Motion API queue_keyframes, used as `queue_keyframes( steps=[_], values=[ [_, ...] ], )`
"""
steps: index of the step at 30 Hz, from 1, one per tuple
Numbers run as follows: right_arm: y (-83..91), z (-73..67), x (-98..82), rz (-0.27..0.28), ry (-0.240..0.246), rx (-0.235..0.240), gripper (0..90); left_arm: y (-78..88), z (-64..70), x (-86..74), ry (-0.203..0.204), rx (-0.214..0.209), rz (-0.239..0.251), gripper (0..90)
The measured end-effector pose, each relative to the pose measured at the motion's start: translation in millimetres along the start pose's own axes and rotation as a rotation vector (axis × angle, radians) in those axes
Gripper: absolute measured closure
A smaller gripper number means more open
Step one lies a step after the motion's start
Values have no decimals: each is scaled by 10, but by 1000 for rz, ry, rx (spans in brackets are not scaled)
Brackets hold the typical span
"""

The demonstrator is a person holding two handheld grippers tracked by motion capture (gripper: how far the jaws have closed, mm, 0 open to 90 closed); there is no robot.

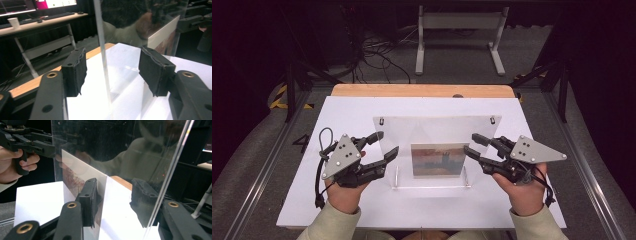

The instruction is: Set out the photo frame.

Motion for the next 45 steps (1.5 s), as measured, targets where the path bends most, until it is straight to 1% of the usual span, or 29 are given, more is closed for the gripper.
queue_keyframes(
  steps=[2,3,4,6,8,12,14,16,19,24,28,30,32,33,37,39,42,44,45],
  values=[
    [-9,12,-18,-9,-9,5,546,2,-16,-3,6,3,4,373],
    [-18,24,-28,-7,-5,3,546,9,-39,-9,18,9,7,368],
    [-18,24,-28,-7,-5,3,546,9,-39,-9,18,9,7,364],
    [-40,51,-65,-17,-21,-1,541,20,-65,-25,26,15,-1,359],
    [-47,62,-80,-24,-27,1,538,24,-79,-32,24,19,-4,357],
    [-87,108,-136,-30,-44,-2,532,28,-109,-63,42,21,-12,343],
    [-100,120,-157,-36,-49,-12,522,25,-123,-87,50,19,-26,340],
    [-114,125,-175,-53,-50,-23,511,18,-136,-114,63,22,-29,337],
    [-132,145,-202,-59,-61,-32,503,15,-159,-137,74,20,-37,334],
    [-152,183,-245,-75,-73,-46,488,24,-190,-177,76,31,-51,327],
    [-165,208,-271,-78,-84,-45,481,26,-227,-208,84,36,-60,322],
    [-166,219,-278,-81,-84,-57,472,26,-242,-224,87,34,-71,317],
    [-155,229,-282,-83,-78,-86,439,26,-251,-241,91,31,-79,313],
    [-145,235,-280,-82,-75,-101,429,25,-255,-247,91,30,-79,310],
    [-91,235,-251,-62,-78,-125,375,32,-270,-261,82,25,-87,299],
    [-49,229,-224,-56,-69,-134,362,41,-277,-269,80,21,-90,290],
    [31,222,-176,-50,-57,-161,313,73,-293,-295,56,21,-102,272],
    [64,221,-160,-43,-52,-168,309,88,-306,-308,49,21,-106,262],
    [132,216,-137,-39,-60,-170,291,119,-337,-341,43,23,-116,256]
  ],
)
Point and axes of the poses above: each handheld gripper's, and its own axes: y roughly backward along the jaws, x roughly out of its top, z roughly to its right, the point moved 2 cm from there along -y, roughly forward along the jaws, and after that the axes turned 11 degrees about x, right-handed, at the moved point
